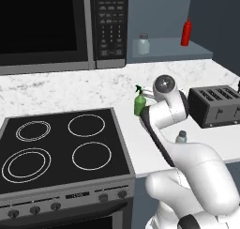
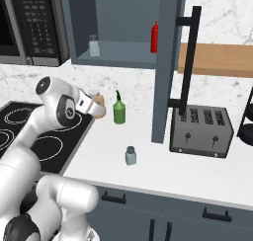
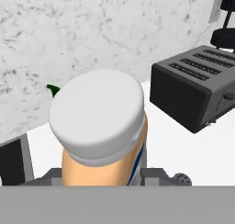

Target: Put the shaker and condiment bottle from the counter next to their counterparts in the cabinet.

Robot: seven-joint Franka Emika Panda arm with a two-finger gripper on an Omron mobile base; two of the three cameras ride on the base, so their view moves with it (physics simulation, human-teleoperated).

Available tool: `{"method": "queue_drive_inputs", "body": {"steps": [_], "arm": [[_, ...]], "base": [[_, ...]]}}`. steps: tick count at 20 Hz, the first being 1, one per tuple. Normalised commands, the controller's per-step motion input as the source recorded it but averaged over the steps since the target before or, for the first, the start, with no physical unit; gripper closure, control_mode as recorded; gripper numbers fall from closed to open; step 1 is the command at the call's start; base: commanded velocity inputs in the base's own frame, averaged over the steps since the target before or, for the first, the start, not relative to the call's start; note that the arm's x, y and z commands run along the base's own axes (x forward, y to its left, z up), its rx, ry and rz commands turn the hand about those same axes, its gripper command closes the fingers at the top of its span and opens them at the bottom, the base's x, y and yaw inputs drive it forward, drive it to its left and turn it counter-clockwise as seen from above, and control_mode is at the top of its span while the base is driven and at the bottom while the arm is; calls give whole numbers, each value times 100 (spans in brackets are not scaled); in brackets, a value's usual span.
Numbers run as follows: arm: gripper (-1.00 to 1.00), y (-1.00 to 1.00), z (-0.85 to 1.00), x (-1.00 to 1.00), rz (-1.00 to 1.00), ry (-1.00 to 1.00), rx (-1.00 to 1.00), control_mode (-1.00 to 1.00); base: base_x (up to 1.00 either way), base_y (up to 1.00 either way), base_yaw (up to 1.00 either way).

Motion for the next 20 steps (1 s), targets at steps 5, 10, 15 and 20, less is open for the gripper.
{"method": "queue_drive_inputs", "body": {"steps": [5,10,15,20], "arm": [[100,-3,50,-31,6,-16,0,-100],[100,-4,44,-20,3,-10,-2,-100],[100,-4,46,-2,0,-1,-3,-100],[100,0,45,0,0,0,-2,-100]], "base": [[0,0,0],[0,0,0],[0,0,0],[0,0,0]]}}
